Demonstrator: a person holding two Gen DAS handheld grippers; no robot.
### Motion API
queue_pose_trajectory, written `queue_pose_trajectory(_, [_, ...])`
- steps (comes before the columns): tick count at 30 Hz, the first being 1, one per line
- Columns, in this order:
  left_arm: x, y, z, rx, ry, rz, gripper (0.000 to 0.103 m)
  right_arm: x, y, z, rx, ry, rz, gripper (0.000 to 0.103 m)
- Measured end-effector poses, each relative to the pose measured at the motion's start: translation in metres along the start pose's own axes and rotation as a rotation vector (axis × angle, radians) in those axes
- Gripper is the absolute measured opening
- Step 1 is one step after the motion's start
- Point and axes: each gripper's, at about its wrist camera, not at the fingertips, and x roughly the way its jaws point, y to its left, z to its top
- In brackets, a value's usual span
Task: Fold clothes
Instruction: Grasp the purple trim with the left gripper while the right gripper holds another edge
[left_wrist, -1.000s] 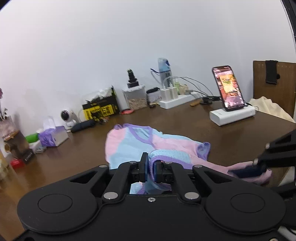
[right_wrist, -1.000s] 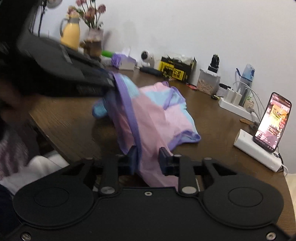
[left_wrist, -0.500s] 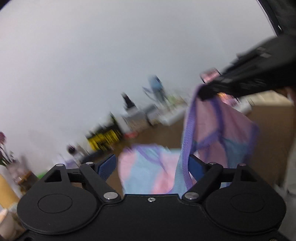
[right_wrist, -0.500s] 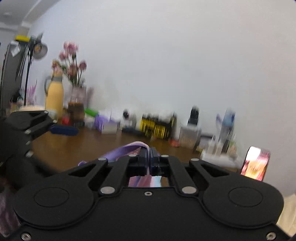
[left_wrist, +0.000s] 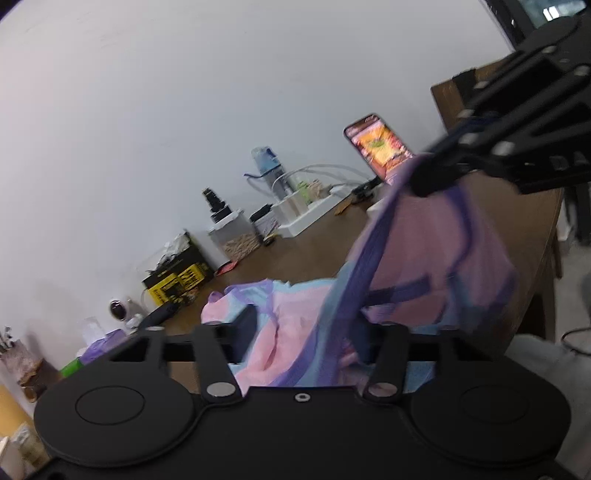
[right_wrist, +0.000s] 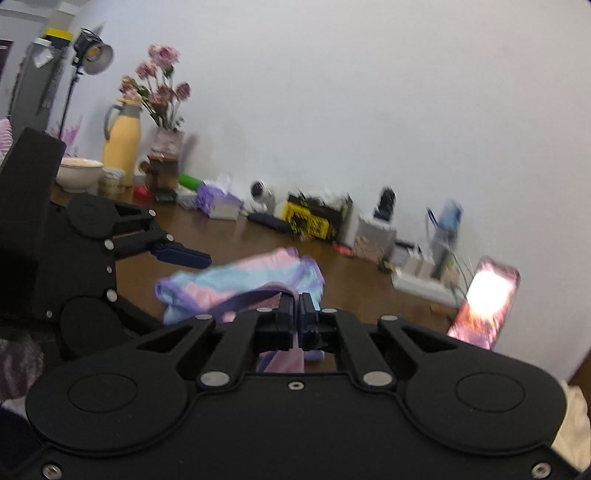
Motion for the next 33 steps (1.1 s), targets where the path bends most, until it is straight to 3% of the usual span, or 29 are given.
queue_pose_trajectory(3, [0.000, 0.012, -0.005, -0.068, 0.029, 0.031, 0.011, 0.006, 0.002, -0.013, 0.027, 0.067, -0.016, 0.004])
queue_pose_trajectory(5, [-0.002, 0.018, -0.006, -0.090, 0.044, 0.036, 0.006, 0.011, 0.011, -0.021, 0.014, 0.102, -0.001, 0.005])
queue_pose_trajectory(6, [-0.002, 0.020, -0.006, -0.096, 0.048, 0.040, 0.006, 0.013, 0.015, -0.023, -0.002, 0.109, 0.003, 0.013])
queue_pose_trajectory(7, [-0.003, 0.022, -0.006, -0.097, 0.048, 0.042, 0.006, 0.015, 0.025, -0.025, -0.048, 0.105, 0.005, 0.022])
queue_pose_trajectory(11, [-0.005, 0.027, -0.008, -0.106, 0.052, 0.023, 0.006, 0.023, 0.053, -0.023, -0.199, 0.059, 0.039, 0.027])
queue_pose_trajectory(14, [-0.007, 0.031, -0.008, -0.123, 0.061, 0.000, 0.006, 0.034, 0.085, -0.025, -0.405, 0.016, 0.046, 0.035])
queue_pose_trajectory(18, [-0.004, 0.043, -0.010, -0.179, 0.096, 0.011, 0.006, 0.042, 0.112, -0.035, -0.637, -0.021, 0.010, 0.063])
queue_pose_trajectory(20, [-0.004, 0.048, -0.009, -0.203, 0.104, -0.004, 0.006, 0.042, 0.116, -0.039, -0.685, -0.028, 0.000, 0.064])
queue_pose_trajectory(24, [-0.008, 0.044, -0.007, -0.178, 0.079, -0.015, 0.006, 0.046, 0.128, -0.036, -0.701, -0.032, 0.013, 0.060])
queue_pose_trajectory(26, [-0.009, 0.043, -0.010, -0.173, 0.079, -0.014, 0.006, 0.055, 0.133, -0.035, -0.704, -0.027, -0.008, 0.031])
queue_pose_trajectory(27, [-0.007, 0.044, -0.013, -0.173, 0.085, -0.008, 0.006, 0.061, 0.133, -0.033, -0.692, -0.005, -0.013, 0.009])
queue_pose_trajectory(28, [-0.006, 0.044, -0.017, -0.165, 0.093, -0.007, 0.006, 0.064, 0.128, -0.030, -0.666, 0.007, -0.020, 0.004])
queue_pose_trajectory(31, [-0.001, 0.036, -0.026, -0.125, 0.109, -0.008, 0.008, 0.058, 0.101, -0.013, -0.531, -0.010, -0.051, 0.005])
queue_pose_trajectory(33, [-0.001, 0.023, -0.026, -0.095, 0.103, -0.013, 0.023, 0.052, 0.075, 0.004, -0.396, -0.024, -0.061, 0.005])
